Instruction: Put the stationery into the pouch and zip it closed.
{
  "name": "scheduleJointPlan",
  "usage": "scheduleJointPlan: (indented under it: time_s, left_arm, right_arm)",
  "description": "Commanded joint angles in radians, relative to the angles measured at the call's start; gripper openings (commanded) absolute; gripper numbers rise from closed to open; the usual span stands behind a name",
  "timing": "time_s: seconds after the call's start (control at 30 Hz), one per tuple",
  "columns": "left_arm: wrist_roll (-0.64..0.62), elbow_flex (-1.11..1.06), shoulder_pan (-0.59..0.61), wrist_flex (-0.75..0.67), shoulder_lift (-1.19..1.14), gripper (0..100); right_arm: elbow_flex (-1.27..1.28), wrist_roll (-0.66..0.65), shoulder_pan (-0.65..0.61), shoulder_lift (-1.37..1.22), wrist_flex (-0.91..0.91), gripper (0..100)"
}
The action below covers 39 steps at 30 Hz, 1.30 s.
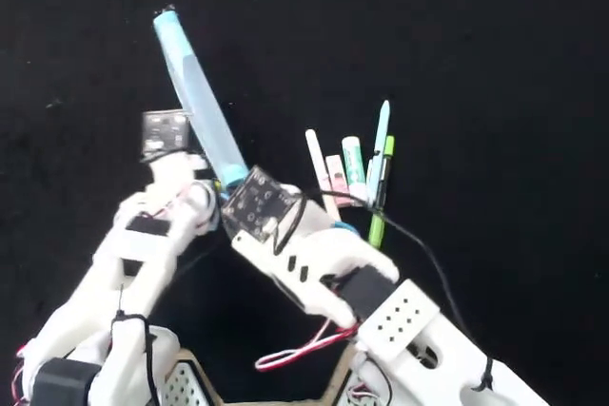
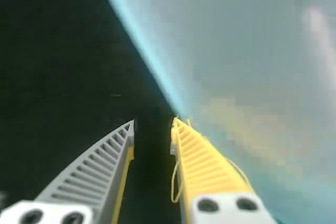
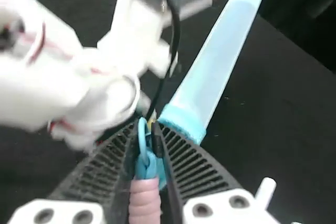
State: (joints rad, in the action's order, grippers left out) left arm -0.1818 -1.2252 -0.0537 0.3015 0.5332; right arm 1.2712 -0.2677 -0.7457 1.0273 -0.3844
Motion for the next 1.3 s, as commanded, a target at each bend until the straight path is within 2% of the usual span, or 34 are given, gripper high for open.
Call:
scheduleJointPlan:
  time_s: [0.0,0.17,0.3,0.43,0.53,0.7,0.93,1.17,1.27]
  left_arm:
    - [-0.008,0.005,0.148,0.008,0.009,12]
    - [-0.008,0.039,0.292,0.026,0.023,12]
    - [-0.009,0.102,0.346,0.203,0.092,12]
    - [-0.008,0.153,0.346,0.388,0.203,12]
    - [0.020,0.170,0.346,0.466,0.304,12]
    - [0.172,0.131,0.271,0.542,0.493,12]
    - [0.262,0.056,0.193,0.629,0.764,12]
    - [0.275,0.056,0.180,0.720,0.916,12]
    - [0.338,0.068,0.179,0.743,0.944,18]
  right_arm:
    - [0.070,-0.014,-0.058,0.025,0.124,1.1]
    - [0.101,-0.018,-0.074,0.025,0.149,1.1]
    - [0.104,-0.020,-0.071,0.024,0.149,1.1]
    - [0.099,-0.021,-0.043,-0.004,0.150,1.1]
    - [0.071,-0.052,-0.015,-0.084,0.152,1.1]
    - [-0.010,-0.074,-0.011,-0.251,0.149,1.1]
    - [-0.042,-0.074,-0.011,-0.306,0.153,1.1]
    - [-0.044,-0.069,-0.011,-0.306,0.155,1.1]
    - [-0.044,-0.069,-0.011,-0.306,0.155,1.1]
